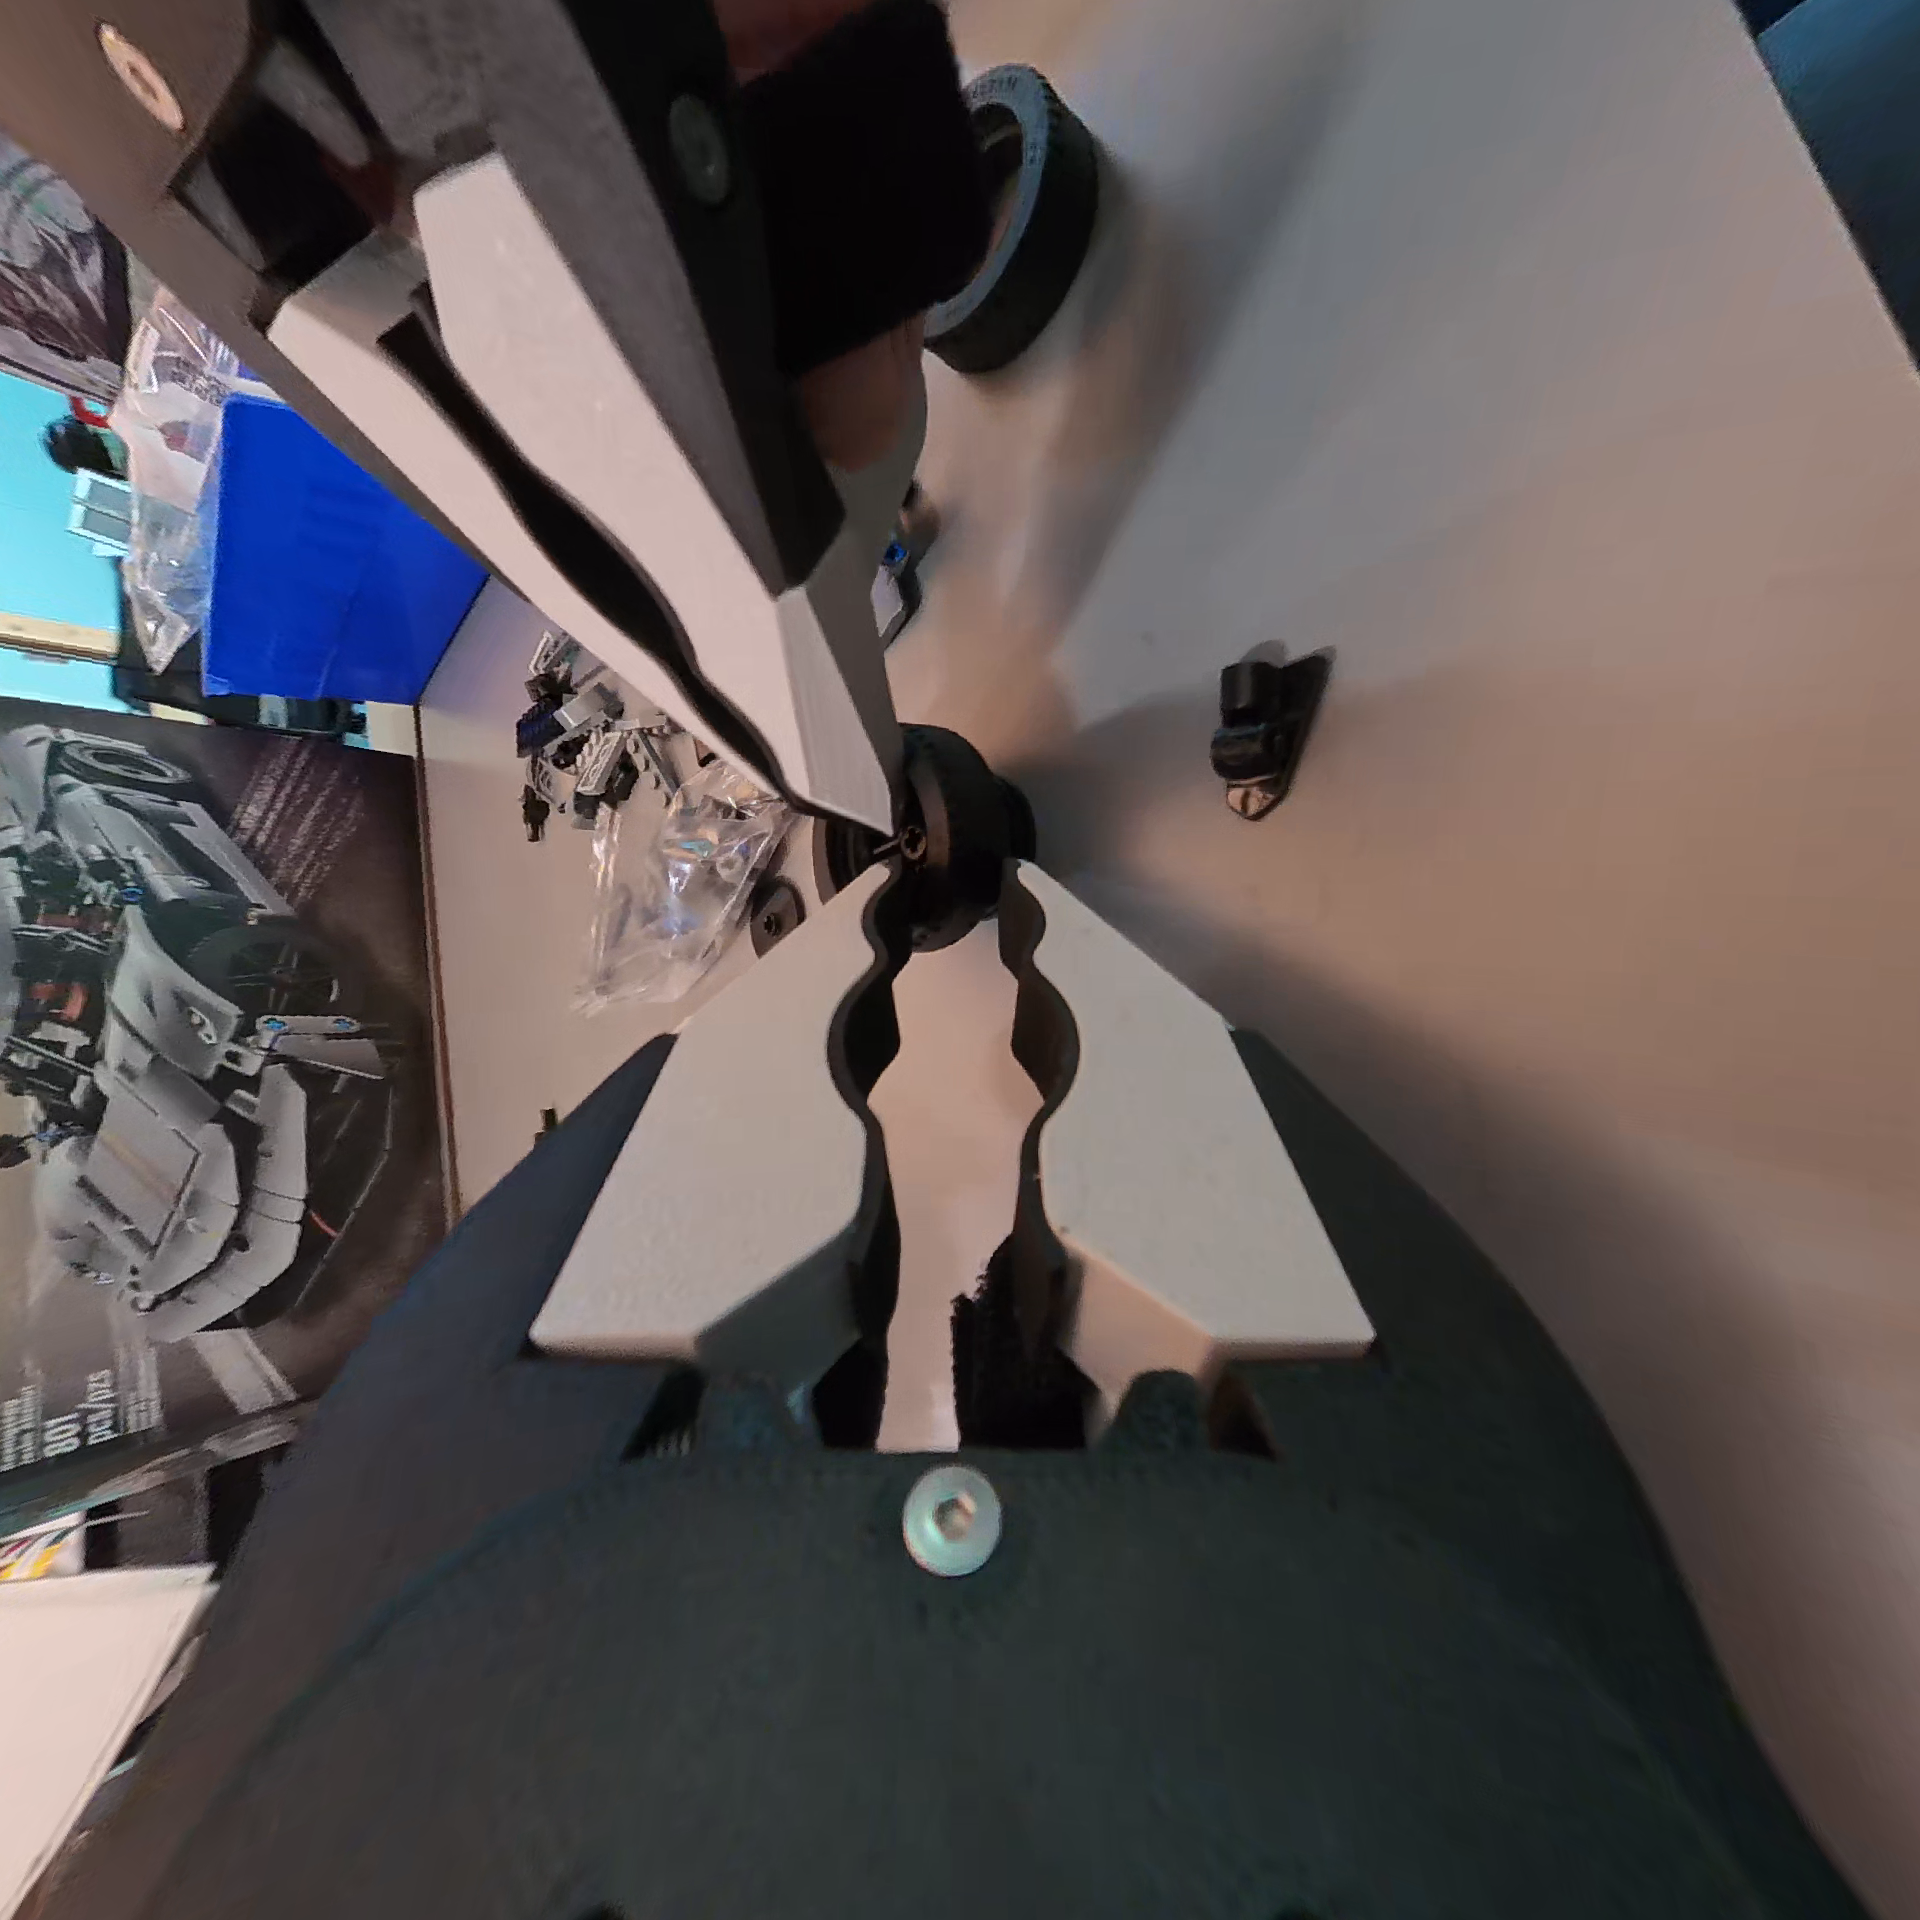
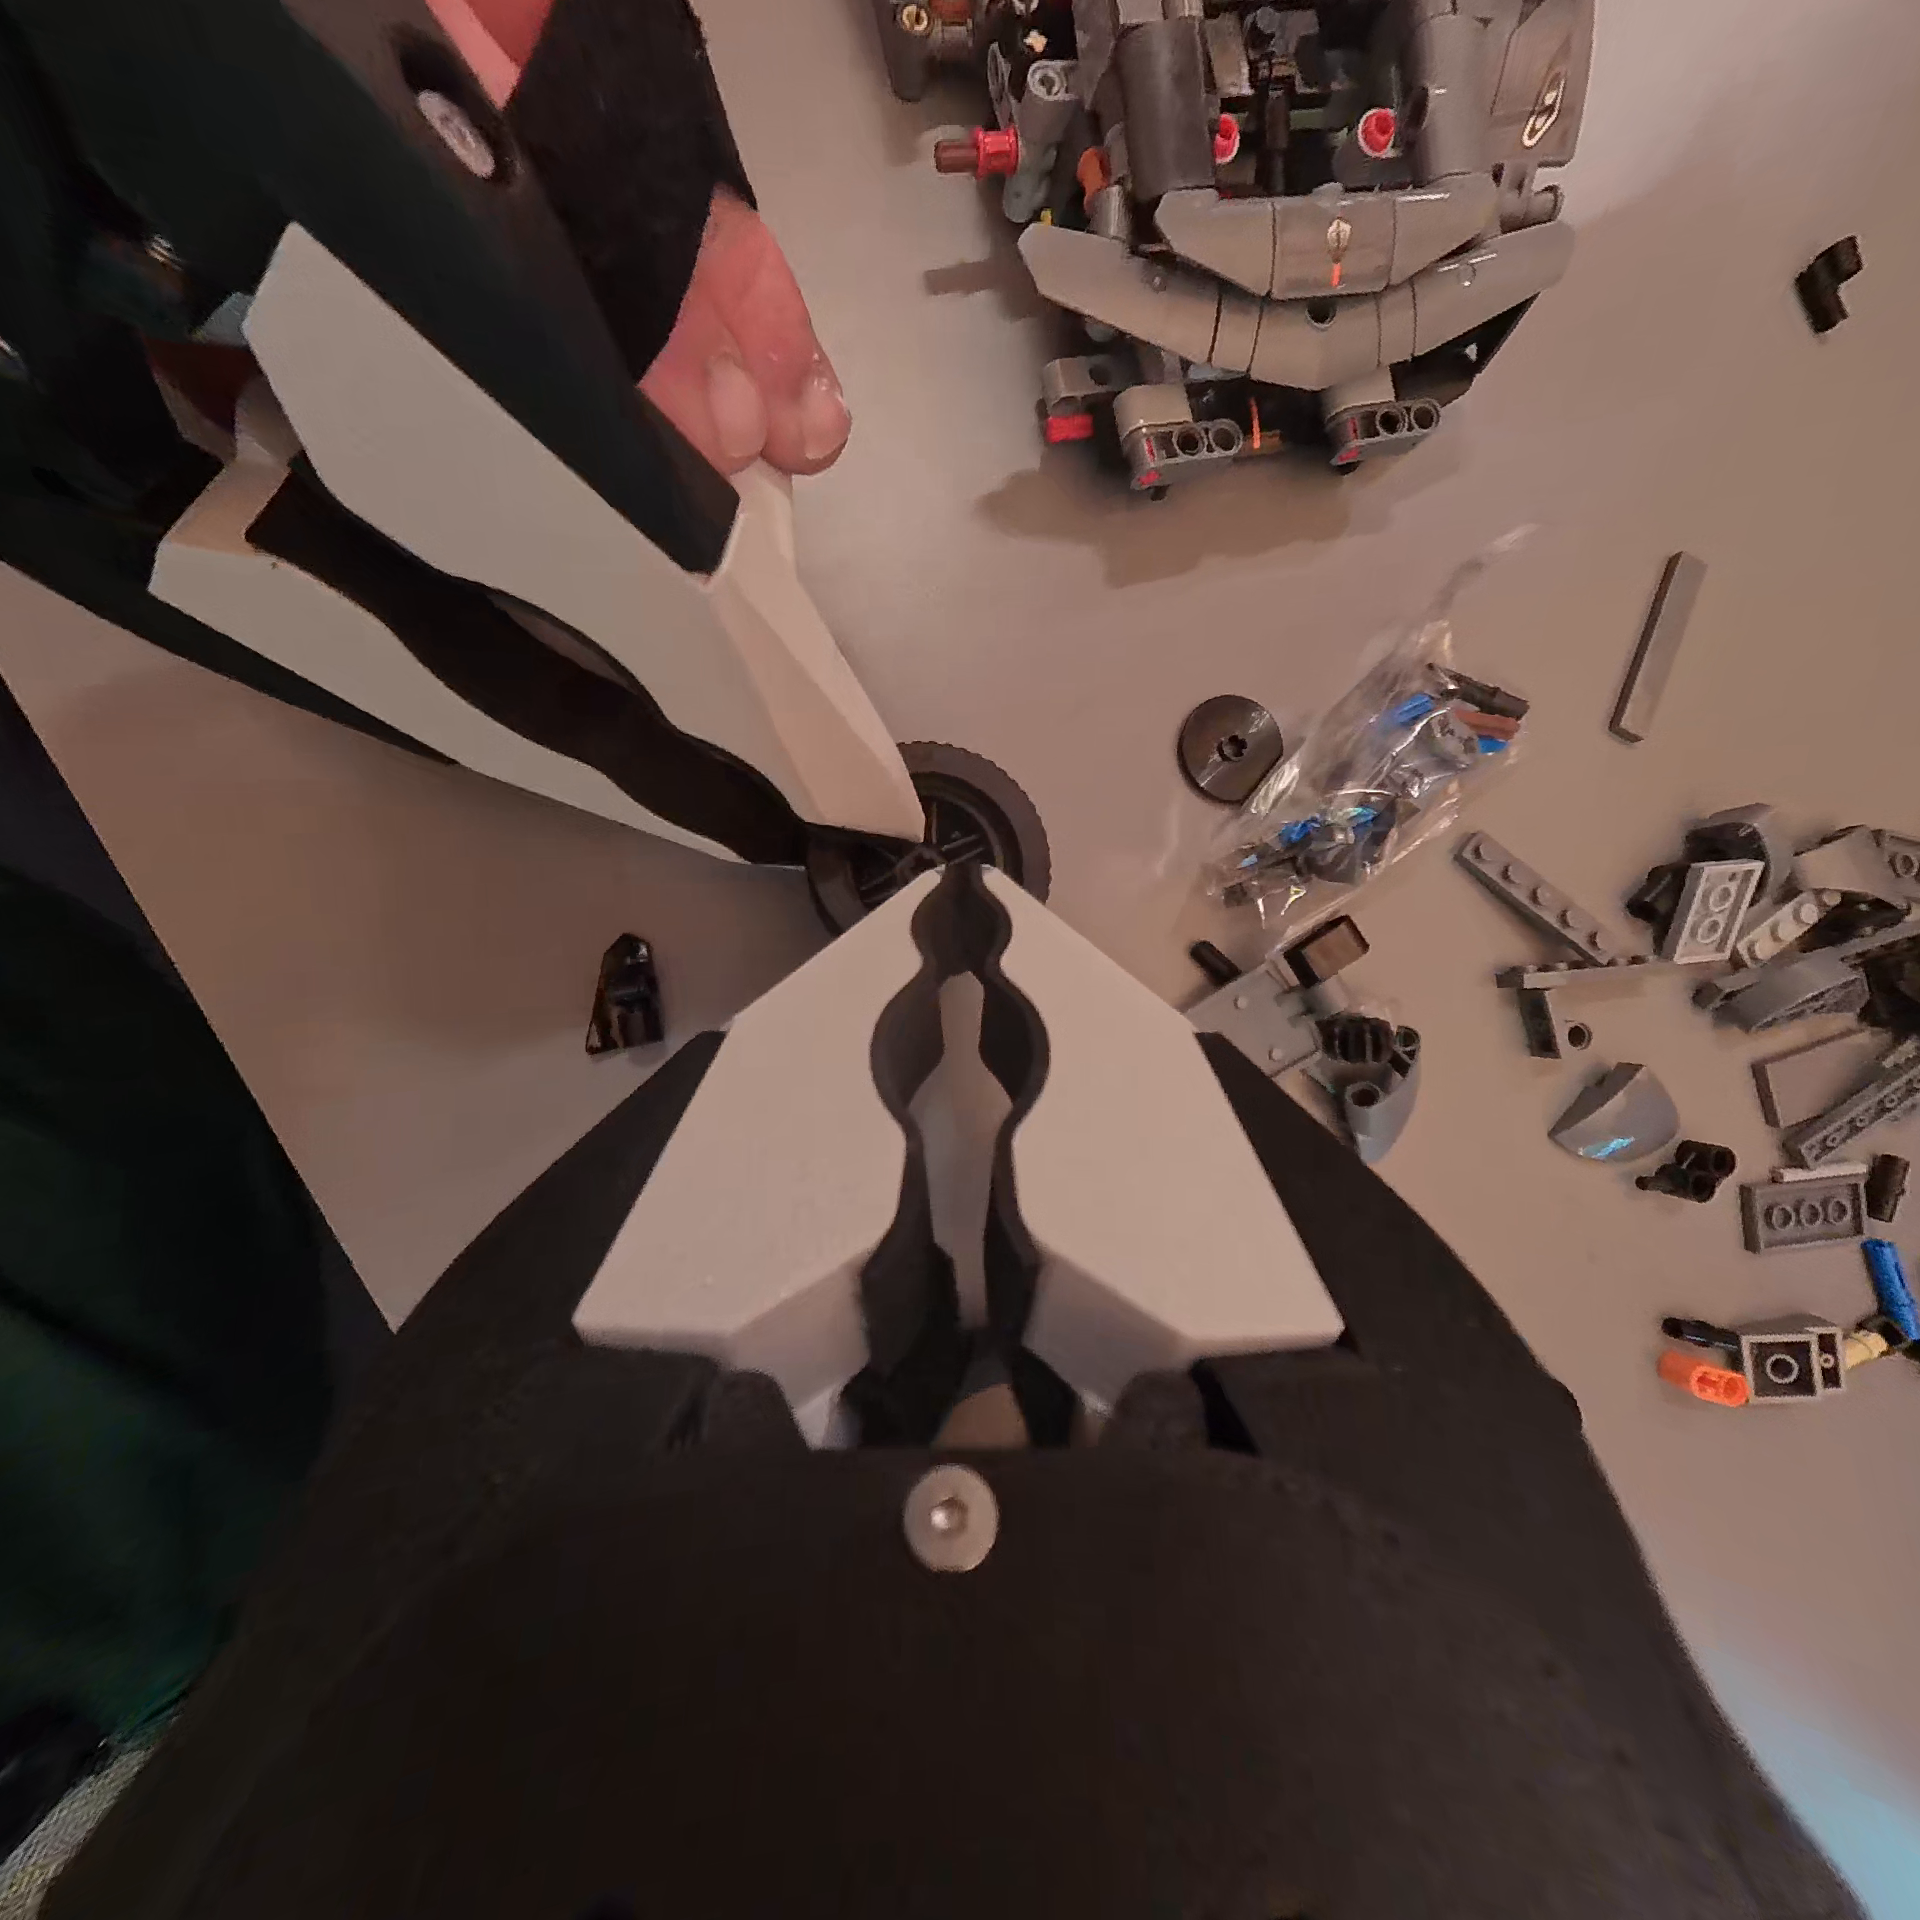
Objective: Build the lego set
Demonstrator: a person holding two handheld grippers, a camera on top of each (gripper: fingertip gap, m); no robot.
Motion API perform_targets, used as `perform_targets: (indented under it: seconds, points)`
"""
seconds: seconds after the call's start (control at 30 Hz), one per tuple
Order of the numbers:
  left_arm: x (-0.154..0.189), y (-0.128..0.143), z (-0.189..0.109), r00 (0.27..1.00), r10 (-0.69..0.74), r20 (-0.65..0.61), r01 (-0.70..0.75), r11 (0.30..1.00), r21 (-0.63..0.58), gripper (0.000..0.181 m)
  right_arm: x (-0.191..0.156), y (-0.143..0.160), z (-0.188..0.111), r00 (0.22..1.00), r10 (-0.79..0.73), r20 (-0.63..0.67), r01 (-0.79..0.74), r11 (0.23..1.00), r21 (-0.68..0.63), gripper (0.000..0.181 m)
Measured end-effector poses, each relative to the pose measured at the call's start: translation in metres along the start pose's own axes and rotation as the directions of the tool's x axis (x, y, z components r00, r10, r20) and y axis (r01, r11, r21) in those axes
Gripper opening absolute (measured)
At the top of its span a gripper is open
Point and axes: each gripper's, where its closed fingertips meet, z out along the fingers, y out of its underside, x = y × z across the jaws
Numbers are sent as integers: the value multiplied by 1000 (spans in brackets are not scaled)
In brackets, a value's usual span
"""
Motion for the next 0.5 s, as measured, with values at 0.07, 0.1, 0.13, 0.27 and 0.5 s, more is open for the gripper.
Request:
perform_targets:
  seconds: [0.07, 0.1, 0.13, 0.27, 0.5]
  points:
    - [1, 0, 0, 1000, 16, 11, -16, 1000, -11, 14, 0, 0, 1, 1000, -5, -12, 5, 1000, 11, 0]
    - [1, -1, 0, 1000, 15, 11, -15, 1000, -14, 14, 0, 0, 1, 1000, -8, -17, 9, 1000, 10, 0]
    - [2, -1, 0, 1000, 16, 13, -16, 1000, -19, 14, 0, 0, 1, 1000, -13, -21, 13, 1000, 10, 0]
    - [3, 0, 1, 999, 47, 26, -45, 998, -47, 14, -1, 0, 1, 1000, -11, -28, 12, 999, 32, 0]
    - [2, -3, 1, 1000, 4, 0, -4, 999, -44, 14, 1, 0, -2, 994, -41, -105, 47, 998, 51, 0]
